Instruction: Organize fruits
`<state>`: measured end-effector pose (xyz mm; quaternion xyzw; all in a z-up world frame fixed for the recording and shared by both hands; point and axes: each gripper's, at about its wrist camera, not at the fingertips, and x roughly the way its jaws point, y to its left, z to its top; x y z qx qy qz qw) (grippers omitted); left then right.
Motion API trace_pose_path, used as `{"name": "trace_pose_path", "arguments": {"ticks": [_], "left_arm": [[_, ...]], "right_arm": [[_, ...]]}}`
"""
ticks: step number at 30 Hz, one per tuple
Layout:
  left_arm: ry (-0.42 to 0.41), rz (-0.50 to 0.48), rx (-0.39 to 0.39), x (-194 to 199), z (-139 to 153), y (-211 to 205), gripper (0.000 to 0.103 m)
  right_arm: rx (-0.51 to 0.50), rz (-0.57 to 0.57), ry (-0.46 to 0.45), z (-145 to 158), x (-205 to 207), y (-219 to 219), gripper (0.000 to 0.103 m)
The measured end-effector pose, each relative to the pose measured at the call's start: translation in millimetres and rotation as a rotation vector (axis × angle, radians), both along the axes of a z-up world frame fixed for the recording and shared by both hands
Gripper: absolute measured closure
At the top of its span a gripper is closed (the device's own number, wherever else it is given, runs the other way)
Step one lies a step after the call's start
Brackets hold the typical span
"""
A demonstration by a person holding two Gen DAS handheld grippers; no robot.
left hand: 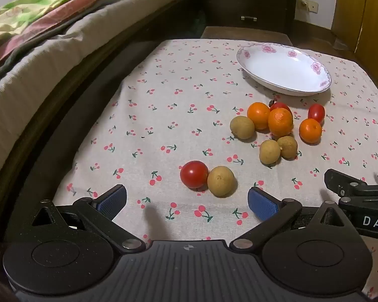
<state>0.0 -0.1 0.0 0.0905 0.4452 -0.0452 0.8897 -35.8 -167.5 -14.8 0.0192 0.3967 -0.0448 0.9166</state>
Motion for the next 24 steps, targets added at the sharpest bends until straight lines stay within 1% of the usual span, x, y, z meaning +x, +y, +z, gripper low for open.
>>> {"name": "trace_pose_path", "arguments": {"ticks": [9,24], "left_arm": [[0.014,-0.002,-0.013,1.2,-1.4,1.1,0.0],[0.031,0.004,-0.025,-0.8,-2.5,-0.2,0.0]], "right_arm": [[0.003,-0.001,0.017,1.4,2.4,-1.7,0.0],[0.004,-0.002,0.012,-0.3,3.3,-0.8,0.0]]}}
